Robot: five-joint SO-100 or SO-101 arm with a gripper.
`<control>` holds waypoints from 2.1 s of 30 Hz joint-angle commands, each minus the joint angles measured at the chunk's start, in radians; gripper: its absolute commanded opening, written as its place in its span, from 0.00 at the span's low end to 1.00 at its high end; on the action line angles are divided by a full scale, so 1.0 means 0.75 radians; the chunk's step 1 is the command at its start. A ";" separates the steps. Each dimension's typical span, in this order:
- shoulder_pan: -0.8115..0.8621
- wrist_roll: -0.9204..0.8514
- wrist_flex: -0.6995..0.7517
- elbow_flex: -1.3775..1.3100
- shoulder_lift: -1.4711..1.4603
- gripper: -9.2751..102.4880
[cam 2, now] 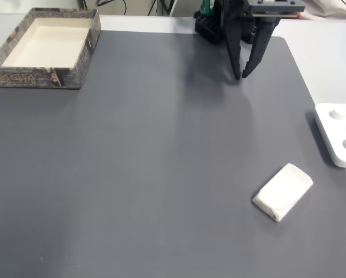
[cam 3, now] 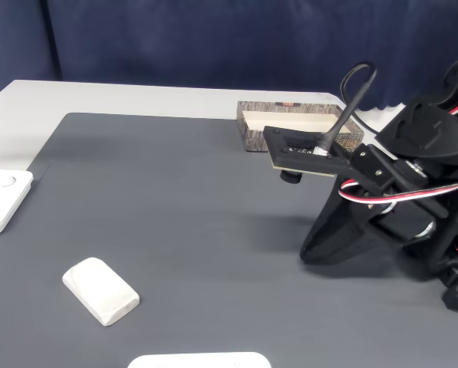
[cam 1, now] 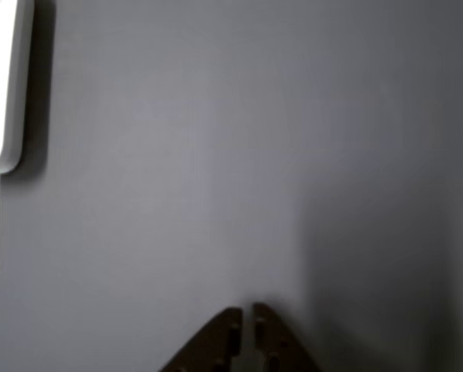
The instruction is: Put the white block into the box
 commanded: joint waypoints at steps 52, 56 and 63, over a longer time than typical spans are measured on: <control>-0.020 -0.031 -0.020 -0.315 -0.395 0.07; -0.018 -0.090 -0.027 -0.522 -0.630 0.07; -0.029 -0.127 -0.049 -0.765 -0.961 0.07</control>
